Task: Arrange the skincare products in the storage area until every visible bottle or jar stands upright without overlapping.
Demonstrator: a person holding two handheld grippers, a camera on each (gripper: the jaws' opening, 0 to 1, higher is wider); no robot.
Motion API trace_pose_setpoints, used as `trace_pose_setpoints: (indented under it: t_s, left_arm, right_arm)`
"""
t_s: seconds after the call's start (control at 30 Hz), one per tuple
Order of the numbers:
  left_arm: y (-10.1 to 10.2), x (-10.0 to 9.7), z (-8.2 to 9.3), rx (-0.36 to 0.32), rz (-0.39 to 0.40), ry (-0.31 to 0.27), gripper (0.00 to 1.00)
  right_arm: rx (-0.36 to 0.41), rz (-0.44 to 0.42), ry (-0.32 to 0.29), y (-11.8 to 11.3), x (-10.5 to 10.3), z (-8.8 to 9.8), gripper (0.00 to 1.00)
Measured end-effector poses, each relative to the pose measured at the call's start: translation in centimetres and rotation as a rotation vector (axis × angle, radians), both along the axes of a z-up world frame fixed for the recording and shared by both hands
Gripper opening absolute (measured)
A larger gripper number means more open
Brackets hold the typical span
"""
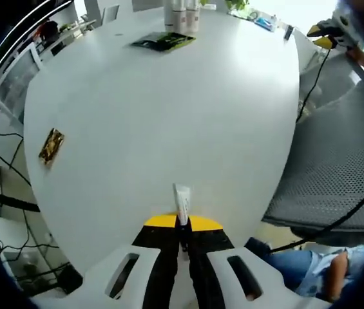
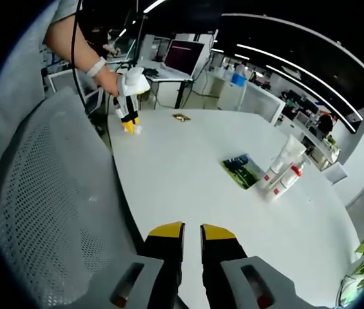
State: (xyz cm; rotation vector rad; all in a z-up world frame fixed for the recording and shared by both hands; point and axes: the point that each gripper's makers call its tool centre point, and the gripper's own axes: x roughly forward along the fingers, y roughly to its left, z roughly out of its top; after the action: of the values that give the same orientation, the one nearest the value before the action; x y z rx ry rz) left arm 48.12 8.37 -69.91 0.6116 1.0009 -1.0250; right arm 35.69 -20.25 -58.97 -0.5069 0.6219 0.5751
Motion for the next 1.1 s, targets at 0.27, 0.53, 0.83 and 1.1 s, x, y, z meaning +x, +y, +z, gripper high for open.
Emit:
trace_pose_setpoints:
  t_s: [0.27,0.53,0.83,1.1]
  left_arm:
    - [-7.8,-0.8,8.0,-0.227,0.013,-0.103,0.02]
    - [-14.3,-8.2,11.1,-0.352,-0.013,-0.094,0.02]
    - [-18.1,-12.5,10.6,-0.418,0.032,-0.069,0.02]
    - [-19.7,-12.6,11.0,-0.395,-0.051,-0.225,0.02]
  right_arm:
    - [0.007,0.0,0.005,0.0,-0.2,-0.1,0.02]
    - [0.074,0.072,0.02,1.9,-0.9,0.3,0.04]
    - [0.158,0.14,0.046,3.9,-2.0,0.8,0.07]
    - [0.199,0.196,0.027,5.0,-2.7,1.7,0.07]
